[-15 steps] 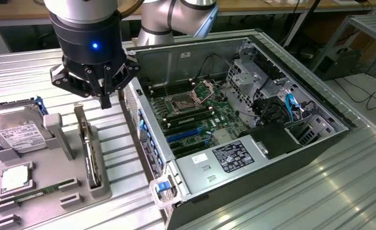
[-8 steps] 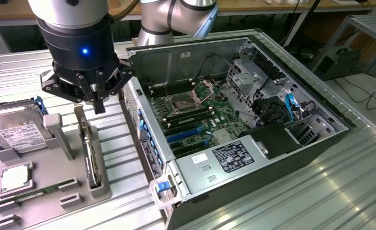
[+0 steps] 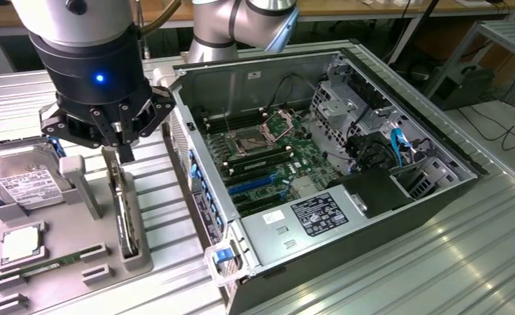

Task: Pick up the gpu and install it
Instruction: 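Reach for the gpu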

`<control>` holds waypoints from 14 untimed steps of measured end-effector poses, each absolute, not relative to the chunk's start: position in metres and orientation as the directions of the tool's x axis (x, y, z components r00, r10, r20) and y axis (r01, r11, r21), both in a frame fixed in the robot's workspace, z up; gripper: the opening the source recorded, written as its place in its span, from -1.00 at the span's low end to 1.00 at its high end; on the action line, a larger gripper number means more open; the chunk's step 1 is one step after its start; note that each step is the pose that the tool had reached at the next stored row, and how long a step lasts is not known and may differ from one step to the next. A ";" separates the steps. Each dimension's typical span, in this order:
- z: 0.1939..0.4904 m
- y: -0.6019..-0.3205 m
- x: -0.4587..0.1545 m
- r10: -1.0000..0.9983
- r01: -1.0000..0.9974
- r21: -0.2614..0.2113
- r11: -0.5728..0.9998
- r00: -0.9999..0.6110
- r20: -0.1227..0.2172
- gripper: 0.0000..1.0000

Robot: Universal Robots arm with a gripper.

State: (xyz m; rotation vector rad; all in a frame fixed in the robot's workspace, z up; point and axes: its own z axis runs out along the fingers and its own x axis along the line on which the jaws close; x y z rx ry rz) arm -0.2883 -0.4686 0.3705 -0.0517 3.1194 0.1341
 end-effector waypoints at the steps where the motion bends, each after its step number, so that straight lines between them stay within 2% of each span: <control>1: 0.370 -0.470 -0.290 -0.033 -0.035 0.086 0.996 -0.999 -0.020 -0.79; 14: 0.370 -0.486 -0.318 -0.045 -0.047 0.087 0.995 -0.999 -0.020 -0.79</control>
